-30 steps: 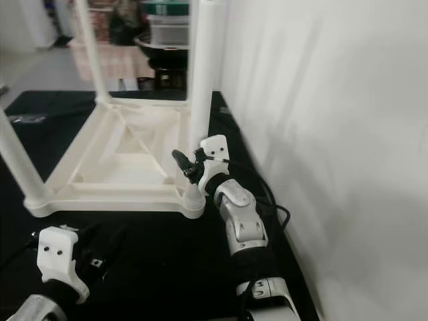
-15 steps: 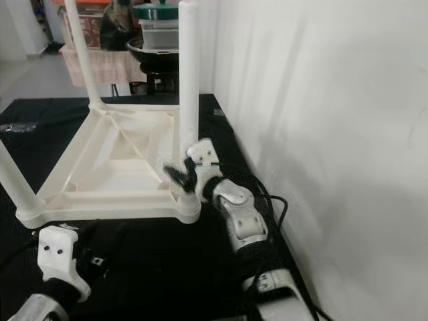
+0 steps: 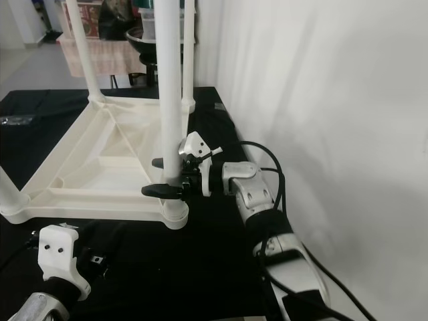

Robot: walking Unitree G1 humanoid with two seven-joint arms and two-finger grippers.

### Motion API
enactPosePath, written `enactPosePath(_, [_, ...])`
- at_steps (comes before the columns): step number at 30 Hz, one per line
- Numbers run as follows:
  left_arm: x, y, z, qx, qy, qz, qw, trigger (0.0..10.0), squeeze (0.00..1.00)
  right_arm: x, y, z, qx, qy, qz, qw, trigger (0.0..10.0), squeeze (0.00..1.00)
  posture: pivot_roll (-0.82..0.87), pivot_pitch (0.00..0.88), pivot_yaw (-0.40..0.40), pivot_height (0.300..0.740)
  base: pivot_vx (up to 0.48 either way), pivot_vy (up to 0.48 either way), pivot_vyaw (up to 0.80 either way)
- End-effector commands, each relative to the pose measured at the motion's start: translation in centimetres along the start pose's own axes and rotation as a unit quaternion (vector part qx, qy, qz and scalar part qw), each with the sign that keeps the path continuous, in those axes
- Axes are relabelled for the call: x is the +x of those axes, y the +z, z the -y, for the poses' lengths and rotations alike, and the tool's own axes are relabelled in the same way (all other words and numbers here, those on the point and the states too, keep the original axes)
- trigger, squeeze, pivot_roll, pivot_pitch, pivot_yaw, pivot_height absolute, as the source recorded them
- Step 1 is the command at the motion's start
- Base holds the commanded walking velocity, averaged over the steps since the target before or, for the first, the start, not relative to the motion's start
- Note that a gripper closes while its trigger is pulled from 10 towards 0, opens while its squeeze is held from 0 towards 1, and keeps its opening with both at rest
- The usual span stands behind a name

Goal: Building children table

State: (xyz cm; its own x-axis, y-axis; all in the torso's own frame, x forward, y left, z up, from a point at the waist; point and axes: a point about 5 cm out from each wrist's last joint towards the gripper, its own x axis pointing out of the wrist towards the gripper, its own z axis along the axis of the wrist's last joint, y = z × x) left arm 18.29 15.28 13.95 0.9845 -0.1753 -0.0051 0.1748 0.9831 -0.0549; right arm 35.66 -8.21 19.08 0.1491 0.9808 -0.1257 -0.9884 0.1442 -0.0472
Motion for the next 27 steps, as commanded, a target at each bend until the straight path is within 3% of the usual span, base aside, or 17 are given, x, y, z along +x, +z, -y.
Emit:
enactPosePath(1, [-0.1, -0.3, 0.0, 0.000, 0.003, -0.007, 1.000, 10.0, 0.00, 0.3, 0.3, 0.2, 0.009, 0.012, 0.014, 1.000, 10.0, 0.00, 0.07, 0.000, -0.080, 0.740, 0.000, 0.000, 0.00])
enactPosePath(2, [-0.1, -0.3, 0.0, 0.000, 0.004, -0.007, 1.000, 10.0, 0.00, 0.3, 0.5, 0.3, 0.013, 0.016, 0.017, 1.000, 10.0, 0.00, 0.07, 0.000, -0.080, 0.740, 0.000, 0.000, 0.00])
enactPosePath(3, [-0.1, -0.3, 0.0, 0.000, 0.005, -0.007, 1.000, 10.0, 0.00, 0.3, 0.5, 0.4, 0.016, 0.019, 0.020, 0.999, 0.0, 0.00, 0.08, 0.000, -0.081, 0.740, 0.000, 0.000, 0.00])
enactPosePath(11, [-0.3, -0.3, -0.1, 0.001, 0.005, -0.009, 1.000, 10.0, 0.00, -0.7, 0.1, 0.4, 0.021, 0.028, 0.025, 0.999, 0.0, 0.00, 0.07, 0.000, -0.073, 0.740, 0.000, 0.000, 0.00])
enactPosePath(15, [-0.4, -0.3, 0.0, 0.001, 0.004, -0.010, 1.000, 10.0, 0.00, -1.6, -1.2, 0.4, 0.015, -0.031, 0.025, 0.999, 0.0, 0.00, 0.06, 0.000, -0.072, 0.740, 0.000, 0.000, 0.00])
enactPosePath(17, [-0.4, -0.3, 0.0, 0.001, 0.004, -0.010, 1.000, 10.0, 0.00, -1.6, -1.2, 0.4, 0.015, -0.031, 0.025, 0.999, 0.0, 0.00, 0.06, 0.000, -0.072, 0.740, 0.000, 0.000, 0.00])
enactPosePath(19, [-0.6, -0.3, -0.2, 0.001, 0.007, -0.011, 1.000, 10.0, 0.00, -1.6, -3.2, -0.3, 0.034, -0.106, 0.013, 0.994, 0.0, 0.00, 0.06, 0.000, -0.069, 0.740, 0.000, 0.000, 0.00])
enactPosePath(20, [-0.6, -0.3, -0.2, 0.001, 0.007, -0.011, 1.000, 10.0, 0.00, -1.6, -3.2, -0.3, 0.034, -0.106, 0.013, 0.994, 0.0, 0.00, 0.06, 0.000, -0.069, 0.740, 0.000, 0.000, 0.00])
enactPosePath(21, [-0.7, -0.3, -0.4, 0.002, 0.006, -0.014, 1.000, 10.0, 0.00, -0.6, -5.5, -0.6, 0.064, -0.310, -0.023, 0.948, 0.0, 0.00, 0.03, 0.000, -0.056, 0.740, 0.000, 0.000, 0.00])
enactPosePath(22, [-0.7, -0.3, -0.4, 0.002, 0.006, -0.014, 1.000, 10.0, 0.00, -0.6, -5.5, -0.6, 0.064, -0.310, -0.023, 0.948, 0.0, 0.00, 0.03, 0.000, -0.056, 0.740, 0.000, 0.000, 0.00])
enactPosePath(23, [-0.7, -0.3, -0.4, 0.002, 0.006, -0.015, 1.000, 10.0, 0.00, 0.3, -7.3, -2.9, 0.082, -0.359, -0.048, 0.928, 0.0, 0.00, 0.04, 0.000, -0.057, 0.740, 0.000, 0.000, 0.00])
enactPosePath(24, [-0.7, -0.3, -0.5, 0.003, 0.004, -0.017, 1.000, 10.0, 0.00, 1.0, -8.0, -5.0, 0.066, -0.385, -0.067, 0.918, 0.0, 0.00, 0.04, 0.000, -0.057, 0.740, 0.000, 0.000, 0.00])
enactPosePath(26, [-0.7, -0.4, -0.5, 0.003, 0.003, -0.018, 1.000, 10.0, 0.00, 1.4, -7.8, -5.7, 0.052, -0.381, -0.066, 0.921, 0.0, 0.00, 0.03, 0.000, -0.052, 0.740, 0.000, 0.000, 0.00])
enactPosePath(27, [-0.6, -0.4, -0.5, 0.003, 0.002, -0.018, 1.000, 10.0, 0.00, 1.6, -7.6, -5.8, 0.039, -0.350, -0.060, 0.934, 0.0, 0.00, 0.02, 0.000, -0.044, 0.740, 0.000, 0.000, 0.00])
